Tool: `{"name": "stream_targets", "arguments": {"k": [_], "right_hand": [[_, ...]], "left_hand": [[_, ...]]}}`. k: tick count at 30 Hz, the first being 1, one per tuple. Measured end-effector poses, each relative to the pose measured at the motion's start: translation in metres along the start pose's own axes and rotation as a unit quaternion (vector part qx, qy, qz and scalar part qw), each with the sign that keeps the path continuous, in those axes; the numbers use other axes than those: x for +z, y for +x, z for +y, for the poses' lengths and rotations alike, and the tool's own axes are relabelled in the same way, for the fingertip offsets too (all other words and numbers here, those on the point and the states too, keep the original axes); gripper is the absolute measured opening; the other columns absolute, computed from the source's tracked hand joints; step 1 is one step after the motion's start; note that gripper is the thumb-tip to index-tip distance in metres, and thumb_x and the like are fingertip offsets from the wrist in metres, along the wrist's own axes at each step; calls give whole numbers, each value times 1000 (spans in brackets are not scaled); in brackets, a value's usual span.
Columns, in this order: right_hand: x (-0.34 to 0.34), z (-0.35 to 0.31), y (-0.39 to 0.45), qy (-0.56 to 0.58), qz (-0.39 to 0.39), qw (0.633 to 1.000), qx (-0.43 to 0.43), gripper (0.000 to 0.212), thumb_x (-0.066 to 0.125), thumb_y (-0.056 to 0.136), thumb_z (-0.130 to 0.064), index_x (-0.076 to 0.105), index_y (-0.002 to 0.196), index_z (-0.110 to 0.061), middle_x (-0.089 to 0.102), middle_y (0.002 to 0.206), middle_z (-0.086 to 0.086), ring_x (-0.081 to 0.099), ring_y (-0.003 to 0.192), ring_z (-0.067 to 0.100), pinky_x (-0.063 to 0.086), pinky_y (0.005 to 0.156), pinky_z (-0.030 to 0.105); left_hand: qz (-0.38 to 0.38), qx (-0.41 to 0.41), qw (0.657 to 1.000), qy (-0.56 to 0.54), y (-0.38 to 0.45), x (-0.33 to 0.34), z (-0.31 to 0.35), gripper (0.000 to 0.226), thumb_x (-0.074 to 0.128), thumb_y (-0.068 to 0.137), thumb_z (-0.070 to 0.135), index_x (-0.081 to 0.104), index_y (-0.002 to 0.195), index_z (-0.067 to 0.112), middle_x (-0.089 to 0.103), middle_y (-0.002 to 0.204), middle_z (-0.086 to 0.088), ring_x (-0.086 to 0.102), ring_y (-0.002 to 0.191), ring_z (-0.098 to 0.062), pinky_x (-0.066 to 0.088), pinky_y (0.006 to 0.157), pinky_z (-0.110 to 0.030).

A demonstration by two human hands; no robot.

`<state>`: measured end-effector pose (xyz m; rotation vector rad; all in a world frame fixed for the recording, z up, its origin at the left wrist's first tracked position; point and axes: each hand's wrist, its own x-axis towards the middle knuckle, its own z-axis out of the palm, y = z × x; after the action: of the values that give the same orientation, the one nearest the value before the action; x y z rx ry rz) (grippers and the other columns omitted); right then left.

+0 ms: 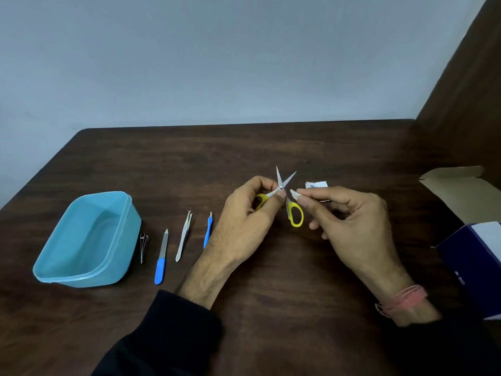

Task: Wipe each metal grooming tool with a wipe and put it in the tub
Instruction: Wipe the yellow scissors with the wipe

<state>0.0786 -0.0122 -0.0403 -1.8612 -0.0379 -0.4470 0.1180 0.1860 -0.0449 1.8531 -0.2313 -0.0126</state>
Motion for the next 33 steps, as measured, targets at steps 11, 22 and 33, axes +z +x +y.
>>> {"name": "stream_targets", "arguments": {"k": [11, 22, 33], "right_hand": [[2, -4, 0, 28, 1, 1000, -4, 8, 95, 88, -20, 89, 92, -18, 81, 72, -4, 68, 53, 7, 48, 53, 15], [0, -6, 4, 113, 6, 991, 68, 9, 90, 90, -9, 82, 85, -9, 81, 71, -4, 65, 48, 1, 38, 41, 11], [0, -3, 5, 140, -4, 989, 55, 10, 88, 91, -3, 80, 84, -5, 80, 70, -5, 68, 51, 0, 45, 50, 8]], "left_hand": [[-43, 33, 998, 22, -2, 1, 1, 11, 76, 107, 36, 80, 99, 31, 82, 87, 0, 66, 74, -10, 58, 74, -42], [-65, 53, 996, 36, -1, 0, -2, 22, 66, 112, 37, 81, 98, 28, 83, 95, 0, 76, 93, -41, 59, 92, -63], [-64, 68, 994, 55, -2, 0, -2, 20, 69, 112, 33, 81, 97, 28, 83, 91, 3, 74, 83, -33, 61, 84, -55]]}}
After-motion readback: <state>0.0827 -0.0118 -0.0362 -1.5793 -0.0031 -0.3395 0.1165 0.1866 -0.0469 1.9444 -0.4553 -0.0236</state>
